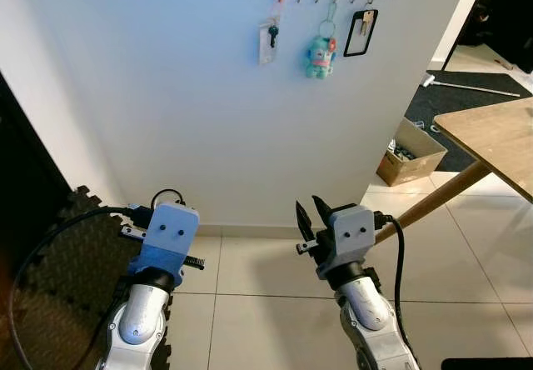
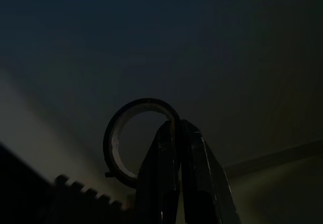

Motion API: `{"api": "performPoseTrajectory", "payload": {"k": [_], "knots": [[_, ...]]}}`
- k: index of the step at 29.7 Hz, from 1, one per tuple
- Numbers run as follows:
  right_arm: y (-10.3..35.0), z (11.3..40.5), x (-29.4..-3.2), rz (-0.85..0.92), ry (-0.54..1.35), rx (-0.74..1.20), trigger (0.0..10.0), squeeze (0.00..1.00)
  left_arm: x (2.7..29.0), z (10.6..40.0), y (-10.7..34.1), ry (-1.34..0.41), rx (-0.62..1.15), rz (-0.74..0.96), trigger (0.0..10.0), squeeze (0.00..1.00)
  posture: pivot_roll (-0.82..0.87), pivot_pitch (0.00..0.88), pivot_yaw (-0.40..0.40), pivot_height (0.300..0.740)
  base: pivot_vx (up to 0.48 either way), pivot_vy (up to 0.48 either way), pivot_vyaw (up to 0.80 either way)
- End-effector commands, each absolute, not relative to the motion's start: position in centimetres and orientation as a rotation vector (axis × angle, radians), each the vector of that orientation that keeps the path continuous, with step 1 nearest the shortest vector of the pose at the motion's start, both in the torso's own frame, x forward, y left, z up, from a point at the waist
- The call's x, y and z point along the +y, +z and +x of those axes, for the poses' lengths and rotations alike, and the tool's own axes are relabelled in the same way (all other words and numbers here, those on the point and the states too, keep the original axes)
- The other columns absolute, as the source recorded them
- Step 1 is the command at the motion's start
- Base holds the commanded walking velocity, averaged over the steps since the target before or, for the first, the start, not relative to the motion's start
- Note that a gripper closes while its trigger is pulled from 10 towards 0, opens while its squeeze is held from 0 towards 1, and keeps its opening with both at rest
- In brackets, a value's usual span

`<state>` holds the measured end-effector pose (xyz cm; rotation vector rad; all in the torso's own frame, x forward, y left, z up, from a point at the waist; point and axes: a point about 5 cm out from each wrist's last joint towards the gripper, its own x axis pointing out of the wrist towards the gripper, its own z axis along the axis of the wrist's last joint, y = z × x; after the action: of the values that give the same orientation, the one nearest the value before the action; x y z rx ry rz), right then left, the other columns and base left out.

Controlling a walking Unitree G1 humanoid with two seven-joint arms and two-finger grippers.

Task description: Hang keys on a hook

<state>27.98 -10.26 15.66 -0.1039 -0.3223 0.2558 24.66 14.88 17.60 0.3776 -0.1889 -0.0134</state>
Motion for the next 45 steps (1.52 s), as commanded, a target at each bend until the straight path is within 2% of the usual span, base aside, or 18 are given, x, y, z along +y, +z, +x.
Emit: {"api": "performPoseTrajectory", "payload": {"k": [1,45], "knots": [[15.22,27.86,-10.39,-0.108,0.251,-0.309,10.0,0.00,14.74,24.66,17.19,-0.023,-0.176,0.391,10.0,0.00,0.16,0.148,-0.022,0.740,0.398,0.000,0.00],[14.94,27.62,-10.20,-0.104,0.258,-0.299,10.0,0.00,14.79,24.49,17.19,-0.014,-0.172,0.385,10.0,0.00,0.17,0.158,-0.022,0.740,0.395,0.000,0.00]]}}
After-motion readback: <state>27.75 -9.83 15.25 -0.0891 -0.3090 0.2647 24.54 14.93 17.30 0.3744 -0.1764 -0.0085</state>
